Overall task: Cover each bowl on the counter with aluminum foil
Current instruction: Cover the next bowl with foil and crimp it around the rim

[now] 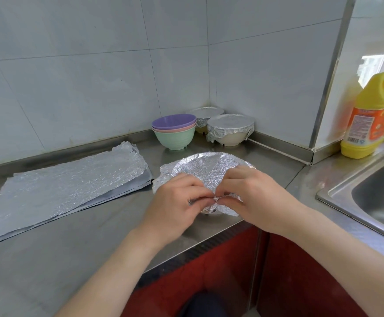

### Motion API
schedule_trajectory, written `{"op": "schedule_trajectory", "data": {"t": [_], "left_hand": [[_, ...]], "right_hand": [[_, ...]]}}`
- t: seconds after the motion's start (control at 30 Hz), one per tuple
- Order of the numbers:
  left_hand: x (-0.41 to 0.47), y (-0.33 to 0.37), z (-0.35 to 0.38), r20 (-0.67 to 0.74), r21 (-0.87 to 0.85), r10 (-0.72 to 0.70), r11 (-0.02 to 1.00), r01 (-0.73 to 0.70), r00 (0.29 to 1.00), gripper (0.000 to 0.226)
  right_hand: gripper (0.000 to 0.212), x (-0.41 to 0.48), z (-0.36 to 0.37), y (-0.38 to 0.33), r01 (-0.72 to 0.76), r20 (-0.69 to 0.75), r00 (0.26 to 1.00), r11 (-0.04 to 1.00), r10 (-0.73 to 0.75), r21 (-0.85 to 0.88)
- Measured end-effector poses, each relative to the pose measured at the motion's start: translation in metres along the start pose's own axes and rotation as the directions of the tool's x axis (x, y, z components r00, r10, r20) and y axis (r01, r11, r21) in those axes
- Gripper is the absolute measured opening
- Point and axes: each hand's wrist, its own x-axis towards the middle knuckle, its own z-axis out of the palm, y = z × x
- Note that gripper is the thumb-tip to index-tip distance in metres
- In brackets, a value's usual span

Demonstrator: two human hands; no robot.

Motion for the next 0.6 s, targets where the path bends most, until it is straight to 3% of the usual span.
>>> {"op": "schedule_trajectory", "data": {"t": [0.13, 0.23, 0.43, 0.6], "left_hand": [[-0.001, -0.003, 0.006, 0.004, 0.122, 0.115, 0.986, -0.114, 0.993, 0.003], [-0.002, -0.005, 0.007, -0.004, 0.147, 0.125, 0.981, -0.123, 0.992, 0.006], [-0.001, -0.017, -0.011, 0.043, 0.063, 0.022, 0.998, -0.025, 0.999, 0.005], [-0.006, -0.018, -0.018, -0.027, -0.049, -0.113, 0.993, 0.112, 0.993, 0.027]], "right_hand": [[0.009, 0.002, 0.008, -0.001, 0.053, -0.038, 0.998, 0.994, -0.057, -0.097], [0.010, 0.005, 0.011, -0.003, 0.043, -0.046, 0.998, 0.991, -0.050, -0.126], [0.016, 0.003, -0.008, 0.001, -0.093, 0.021, 0.996, 0.988, 0.091, 0.124], [0.014, -0.005, -0.020, 0.017, -0.181, 0.047, 0.983, 0.965, 0.175, 0.189]]}}
